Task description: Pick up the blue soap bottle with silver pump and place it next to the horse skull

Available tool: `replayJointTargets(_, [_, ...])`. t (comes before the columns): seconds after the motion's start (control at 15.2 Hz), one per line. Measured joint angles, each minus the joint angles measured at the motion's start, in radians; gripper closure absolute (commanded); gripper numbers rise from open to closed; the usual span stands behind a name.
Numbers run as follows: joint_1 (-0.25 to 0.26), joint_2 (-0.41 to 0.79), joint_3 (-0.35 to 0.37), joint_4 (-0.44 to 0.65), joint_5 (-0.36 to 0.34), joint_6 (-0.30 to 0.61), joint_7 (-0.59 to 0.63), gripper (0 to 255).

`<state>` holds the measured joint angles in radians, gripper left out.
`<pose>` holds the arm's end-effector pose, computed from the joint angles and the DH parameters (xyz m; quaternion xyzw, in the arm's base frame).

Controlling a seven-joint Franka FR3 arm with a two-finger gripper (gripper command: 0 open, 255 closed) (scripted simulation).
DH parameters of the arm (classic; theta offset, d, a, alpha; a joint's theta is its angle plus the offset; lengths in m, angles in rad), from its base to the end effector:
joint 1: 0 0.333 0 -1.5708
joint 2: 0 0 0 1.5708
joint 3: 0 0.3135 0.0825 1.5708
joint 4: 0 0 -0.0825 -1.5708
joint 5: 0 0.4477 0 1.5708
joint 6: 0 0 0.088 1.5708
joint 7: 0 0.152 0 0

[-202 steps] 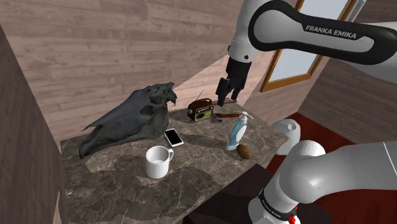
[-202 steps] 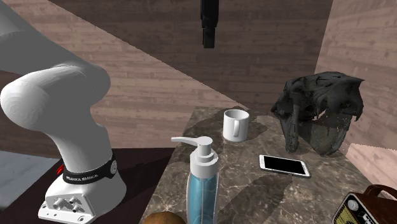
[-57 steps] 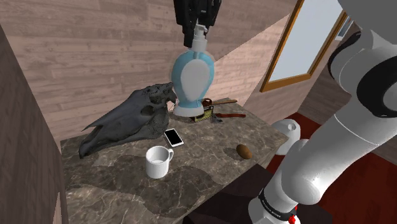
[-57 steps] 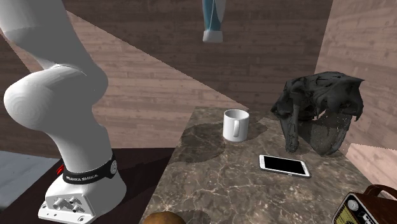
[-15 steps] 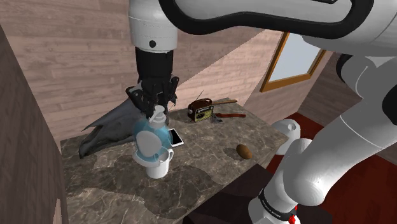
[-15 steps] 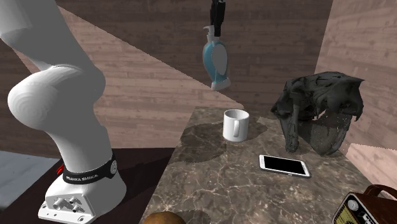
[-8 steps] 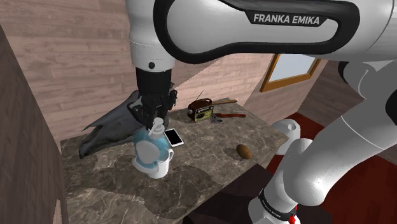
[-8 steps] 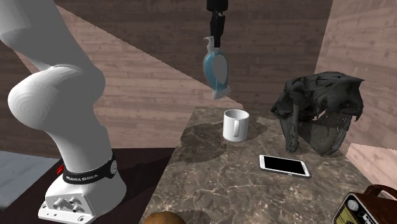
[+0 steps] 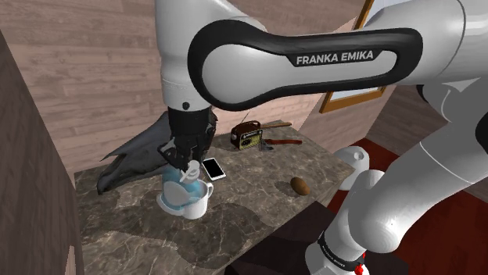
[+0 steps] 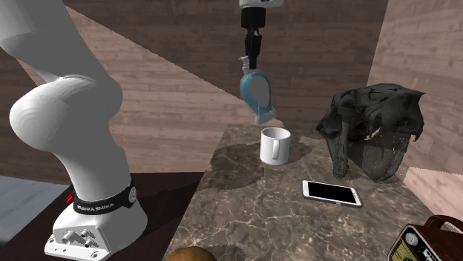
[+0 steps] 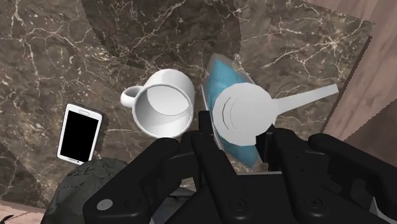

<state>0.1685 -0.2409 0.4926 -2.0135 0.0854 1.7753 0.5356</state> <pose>0.4240 0.3566 0.4794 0.9987 0.0468 -0.0016 0.0190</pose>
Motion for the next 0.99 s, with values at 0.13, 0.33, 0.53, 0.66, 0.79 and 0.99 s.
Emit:
replayJointTargets(0.13, [0.001,0.000,0.002,-0.025,0.001,0.025,0.001,255])
replayJointTargets(0.33, [0.002,-0.002,0.003,-0.069,0.003,0.067,-0.001,255])
replayJointTargets(0.53, [0.004,0.006,0.009,-0.100,0.002,0.105,0.004,255])
replayJointTargets(0.66, [0.004,0.015,0.012,-0.118,-0.001,0.132,0.007,255])
replayJointTargets(0.79, [0.004,0.020,0.014,-0.143,-0.002,0.162,0.008,255])
replayJointTargets(0.99, [0.004,0.032,0.019,-0.176,-0.006,0.205,0.012,255])
